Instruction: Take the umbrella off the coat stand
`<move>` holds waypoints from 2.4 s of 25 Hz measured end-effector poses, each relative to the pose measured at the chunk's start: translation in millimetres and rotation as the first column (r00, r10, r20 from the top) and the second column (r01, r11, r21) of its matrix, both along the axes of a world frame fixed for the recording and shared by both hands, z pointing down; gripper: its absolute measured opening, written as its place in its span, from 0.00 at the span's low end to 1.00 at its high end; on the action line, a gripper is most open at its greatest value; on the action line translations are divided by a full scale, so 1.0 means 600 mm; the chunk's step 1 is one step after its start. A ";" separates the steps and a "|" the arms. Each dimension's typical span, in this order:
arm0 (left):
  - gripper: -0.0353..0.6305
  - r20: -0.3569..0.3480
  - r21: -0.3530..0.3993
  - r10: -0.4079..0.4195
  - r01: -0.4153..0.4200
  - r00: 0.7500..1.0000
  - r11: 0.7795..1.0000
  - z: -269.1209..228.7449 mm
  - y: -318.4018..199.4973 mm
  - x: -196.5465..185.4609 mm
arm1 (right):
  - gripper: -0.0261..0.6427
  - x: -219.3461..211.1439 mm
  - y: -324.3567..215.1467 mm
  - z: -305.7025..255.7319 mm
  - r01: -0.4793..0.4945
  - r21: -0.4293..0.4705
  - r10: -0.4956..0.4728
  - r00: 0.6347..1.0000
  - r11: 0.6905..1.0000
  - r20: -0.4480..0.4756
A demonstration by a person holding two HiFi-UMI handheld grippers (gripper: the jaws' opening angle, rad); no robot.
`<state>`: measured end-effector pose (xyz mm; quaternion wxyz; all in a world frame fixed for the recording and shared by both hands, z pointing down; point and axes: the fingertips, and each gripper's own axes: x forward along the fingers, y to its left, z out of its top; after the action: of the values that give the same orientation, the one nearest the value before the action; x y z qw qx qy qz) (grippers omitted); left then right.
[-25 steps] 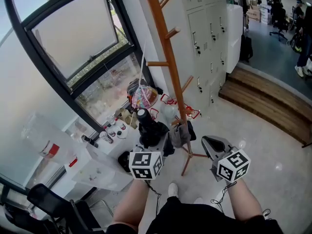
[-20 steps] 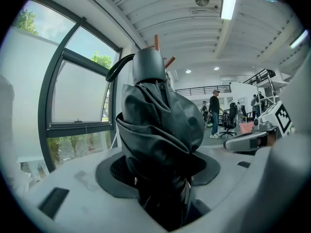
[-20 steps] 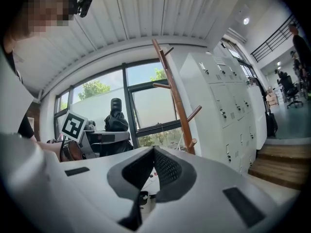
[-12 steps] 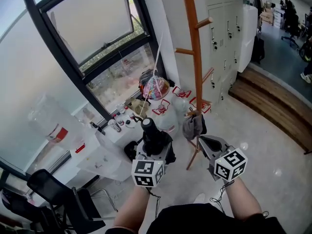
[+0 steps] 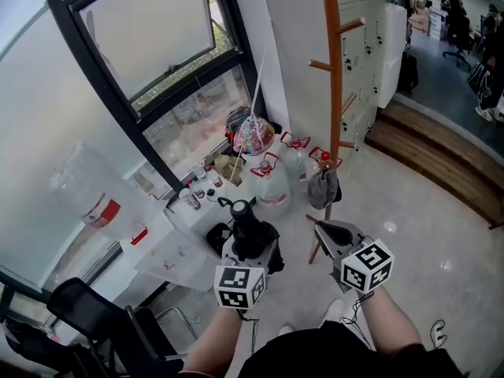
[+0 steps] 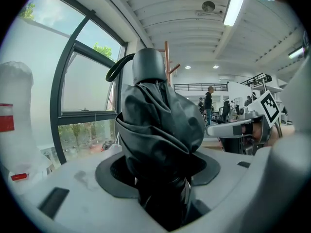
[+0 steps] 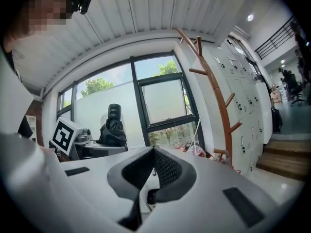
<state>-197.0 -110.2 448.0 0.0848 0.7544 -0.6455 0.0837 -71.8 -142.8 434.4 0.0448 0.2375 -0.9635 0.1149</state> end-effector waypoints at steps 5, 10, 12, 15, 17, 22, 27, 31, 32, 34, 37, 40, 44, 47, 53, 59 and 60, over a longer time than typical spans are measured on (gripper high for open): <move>0.44 -0.007 0.000 0.070 -0.070 0.998 0.998 0.013 0.052 -0.002 | 0.12 -0.006 0.062 0.010 -0.058 0.002 0.058 0.998 0.998 -0.017; 0.44 -0.022 -0.016 0.148 -0.149 0.989 0.989 0.034 0.095 0.015 | 0.12 0.010 0.113 0.024 -0.131 -0.008 0.130 0.991 0.991 -0.037; 0.44 -0.028 -0.020 0.180 -0.180 0.983 0.983 0.040 0.108 0.025 | 0.12 0.020 0.129 0.029 -0.161 -0.011 0.160 0.986 0.987 -0.042; 0.44 -0.033 -0.023 0.225 -0.226 0.974 0.974 0.048 0.123 0.044 | 0.12 0.036 0.148 0.036 -0.203 -0.014 0.202 0.978 0.979 -0.047; 0.44 -0.035 -0.023 0.253 -0.254 0.967 0.967 0.051 0.130 0.057 | 0.12 0.048 0.157 0.039 -0.229 -0.015 0.228 0.972 0.973 -0.049; 0.44 -0.045 -0.023 0.313 -0.314 0.949 0.949 0.055 0.141 0.085 | 0.12 0.072 0.171 0.042 -0.286 -0.016 0.285 0.957 0.958 -0.049; 0.44 -0.039 -0.017 0.358 -0.359 0.933 0.933 0.056 0.150 0.105 | 0.12 0.087 0.178 0.046 -0.324 -0.019 0.323 0.945 0.946 -0.044; 0.44 -0.056 -0.024 0.371 -0.373 0.927 0.928 0.061 0.153 0.114 | 0.12 0.092 0.180 0.047 -0.336 -0.021 0.334 0.941 0.942 -0.043; 0.44 -0.058 -0.024 0.373 -0.375 0.926 0.927 0.060 0.153 0.116 | 0.12 0.093 0.180 0.046 -0.337 -0.021 0.336 0.941 0.941 -0.044; 0.44 -0.056 -0.019 0.377 -0.379 0.924 0.925 0.058 0.151 0.120 | 0.12 0.096 0.179 0.046 -0.338 -0.019 0.337 0.940 0.941 -0.046; 0.44 -0.054 -0.017 0.385 -0.386 0.921 0.922 0.057 0.150 0.123 | 0.12 0.095 0.178 0.047 -0.340 -0.017 0.339 0.940 0.940 -0.049; 0.43 -0.056 -0.017 0.385 -0.386 0.921 0.922 0.059 0.147 0.121 | 0.12 0.091 0.177 0.046 -0.338 -0.014 0.337 0.940 0.941 -0.052; 0.43 -0.062 -0.015 0.387 -0.389 0.920 0.921 0.057 0.147 0.122 | 0.12 0.091 0.179 0.043 -0.339 -0.011 0.338 0.939 0.941 -0.059; 0.43 -0.061 -0.010 0.390 -0.391 0.919 0.920 0.057 0.150 0.123 | 0.12 0.091 0.183 0.045 -0.340 -0.009 0.339 0.939 0.940 -0.060; 0.43 -0.059 -0.002 0.392 -0.393 0.918 0.920 0.053 0.154 0.123 | 0.12 0.087 0.188 0.043 -0.336 0.000 0.335 0.940 0.942 -0.064; 0.43 -0.060 -0.001 0.394 -0.395 0.917 0.919 0.052 0.160 0.125 | 0.12 0.086 0.195 0.039 -0.335 0.004 0.335 0.940 0.942 -0.061; 0.43 -0.059 0.000 0.395 -0.396 0.917 0.918 0.052 0.161 0.125 | 0.12 0.086 0.196 0.039 -0.335 0.005 0.335 0.940 0.942 -0.060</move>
<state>-122.3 -13.5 479.0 0.0894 0.8708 -0.4766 0.0810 -20.2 -25.3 457.8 0.0543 0.4012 -0.9070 0.1161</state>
